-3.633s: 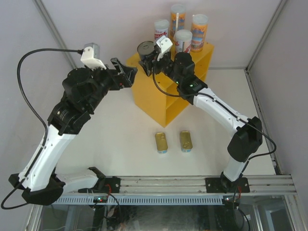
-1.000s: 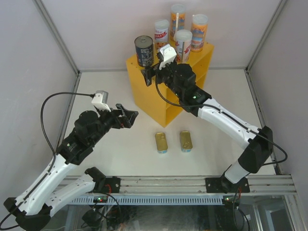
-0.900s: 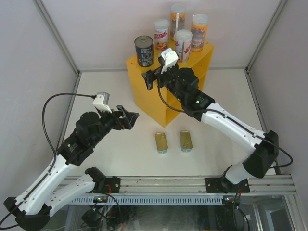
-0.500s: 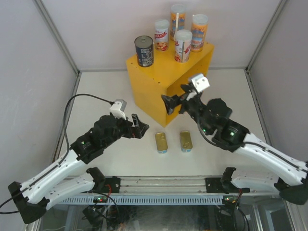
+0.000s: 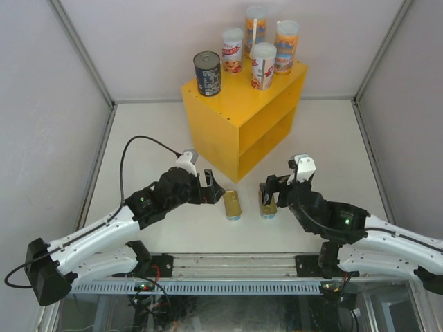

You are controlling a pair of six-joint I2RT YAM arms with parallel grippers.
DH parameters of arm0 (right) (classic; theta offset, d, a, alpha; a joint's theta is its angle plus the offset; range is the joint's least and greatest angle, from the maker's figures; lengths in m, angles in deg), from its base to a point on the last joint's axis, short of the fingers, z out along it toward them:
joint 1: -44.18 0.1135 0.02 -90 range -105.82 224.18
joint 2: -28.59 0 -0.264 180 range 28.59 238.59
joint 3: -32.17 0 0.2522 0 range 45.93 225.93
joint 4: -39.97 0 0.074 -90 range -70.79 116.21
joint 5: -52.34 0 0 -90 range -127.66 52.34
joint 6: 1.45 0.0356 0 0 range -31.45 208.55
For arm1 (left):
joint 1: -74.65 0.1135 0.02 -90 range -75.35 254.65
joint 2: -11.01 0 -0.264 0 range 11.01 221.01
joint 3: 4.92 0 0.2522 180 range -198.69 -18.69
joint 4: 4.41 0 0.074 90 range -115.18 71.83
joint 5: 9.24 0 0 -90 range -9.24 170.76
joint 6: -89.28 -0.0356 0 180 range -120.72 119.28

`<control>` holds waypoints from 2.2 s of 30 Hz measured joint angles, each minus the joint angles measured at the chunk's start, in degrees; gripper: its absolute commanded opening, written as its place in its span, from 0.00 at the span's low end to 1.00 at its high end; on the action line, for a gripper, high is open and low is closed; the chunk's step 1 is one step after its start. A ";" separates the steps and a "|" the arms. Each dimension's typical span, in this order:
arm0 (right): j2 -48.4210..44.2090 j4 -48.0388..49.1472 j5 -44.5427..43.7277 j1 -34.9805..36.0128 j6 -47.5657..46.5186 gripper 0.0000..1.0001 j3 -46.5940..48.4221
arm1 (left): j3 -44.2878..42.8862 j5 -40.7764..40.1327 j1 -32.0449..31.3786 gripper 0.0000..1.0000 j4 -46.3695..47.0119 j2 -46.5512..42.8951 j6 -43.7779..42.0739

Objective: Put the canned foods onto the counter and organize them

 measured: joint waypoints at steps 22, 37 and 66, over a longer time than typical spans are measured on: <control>10.05 -1.07 7.39 -2.34 18.82 0.88 -18.51 | 3.56 3.26 -0.11 0.98 4.13 0.42 4.50; 16.48 8.00 9.68 -4.94 18.08 0.83 -21.22 | 4.55 3.41 -0.11 0.98 4.26 -1.36 5.57; 20.35 13.73 13.29 -9.51 14.80 0.48 -21.90 | 6.38 3.34 -0.11 0.98 3.91 -3.34 6.01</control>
